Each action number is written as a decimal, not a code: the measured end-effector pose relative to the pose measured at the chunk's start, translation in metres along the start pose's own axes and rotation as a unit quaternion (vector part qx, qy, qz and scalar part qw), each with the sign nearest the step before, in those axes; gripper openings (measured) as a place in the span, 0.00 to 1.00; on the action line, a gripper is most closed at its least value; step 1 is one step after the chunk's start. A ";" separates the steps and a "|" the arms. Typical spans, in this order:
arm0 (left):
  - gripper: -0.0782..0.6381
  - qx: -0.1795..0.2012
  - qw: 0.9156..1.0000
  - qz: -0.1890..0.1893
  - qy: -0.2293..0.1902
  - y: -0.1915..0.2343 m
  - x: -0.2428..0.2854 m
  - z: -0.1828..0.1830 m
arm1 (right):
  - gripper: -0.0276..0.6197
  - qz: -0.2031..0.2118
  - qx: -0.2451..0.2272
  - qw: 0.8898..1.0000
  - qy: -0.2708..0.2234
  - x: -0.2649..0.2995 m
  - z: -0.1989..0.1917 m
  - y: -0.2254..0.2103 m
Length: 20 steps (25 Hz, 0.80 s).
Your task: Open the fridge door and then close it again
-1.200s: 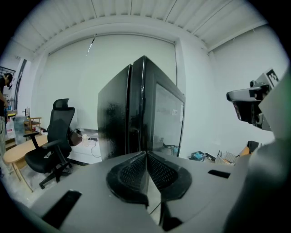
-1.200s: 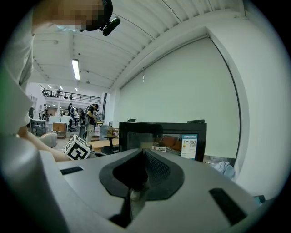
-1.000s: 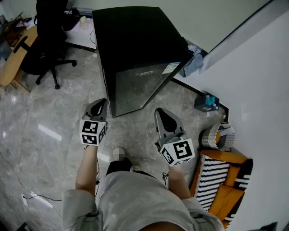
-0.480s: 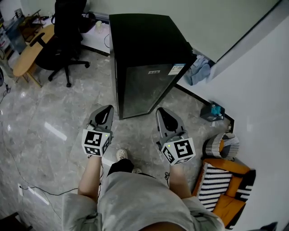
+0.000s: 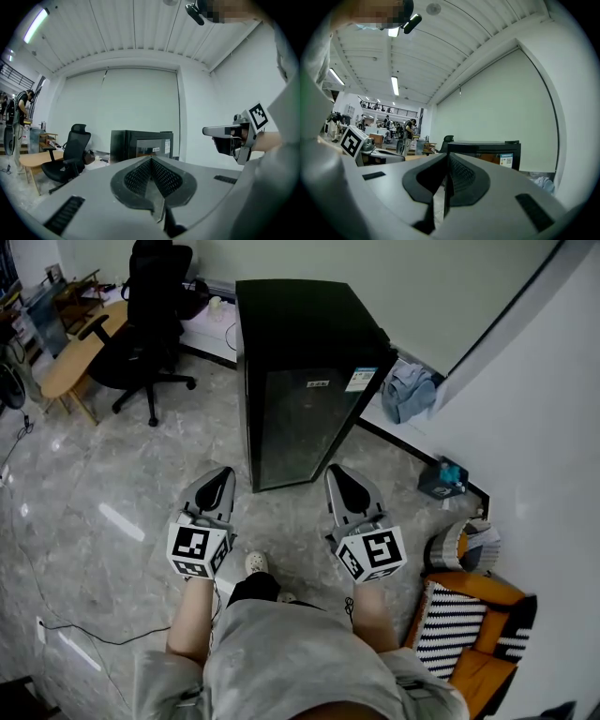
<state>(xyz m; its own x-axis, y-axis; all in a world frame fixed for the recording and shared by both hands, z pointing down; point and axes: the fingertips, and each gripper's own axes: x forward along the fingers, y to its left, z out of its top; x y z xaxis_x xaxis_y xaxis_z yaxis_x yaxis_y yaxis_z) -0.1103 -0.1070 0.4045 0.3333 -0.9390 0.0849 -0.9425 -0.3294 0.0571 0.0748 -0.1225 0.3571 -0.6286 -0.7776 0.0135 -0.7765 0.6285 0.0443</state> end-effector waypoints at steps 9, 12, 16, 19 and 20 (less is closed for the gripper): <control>0.13 0.010 1.000 0.014 -0.025 -0.026 -0.042 0.015 | 0.08 -0.001 -0.003 1.000 -0.023 -0.042 0.016 0.015; 0.13 0.010 0.999 0.016 -0.030 -0.033 -0.051 0.018 | 0.08 0.002 -0.008 0.999 -0.031 -0.053 0.020 0.019; 0.13 0.009 0.999 0.015 -0.038 -0.041 -0.060 0.022 | 0.08 0.001 -0.006 0.999 -0.035 -0.064 0.023 0.022; 0.13 0.010 0.999 0.013 -0.044 -0.047 -0.064 0.022 | 0.08 0.001 -0.006 0.999 -0.037 -0.070 0.024 0.023; 0.13 0.011 0.999 0.013 -0.045 -0.048 -0.065 0.023 | 0.08 0.002 -0.006 0.999 -0.038 -0.071 0.023 0.023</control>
<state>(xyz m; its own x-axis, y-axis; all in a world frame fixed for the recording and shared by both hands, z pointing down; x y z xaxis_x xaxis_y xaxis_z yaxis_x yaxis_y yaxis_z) -0.0869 -0.0327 0.3735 0.3068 -0.9518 -0.0036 -0.9512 -0.3068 0.0339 0.1006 -0.0525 0.3337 -0.6341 -0.7708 -0.0612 -0.7733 0.6315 0.0570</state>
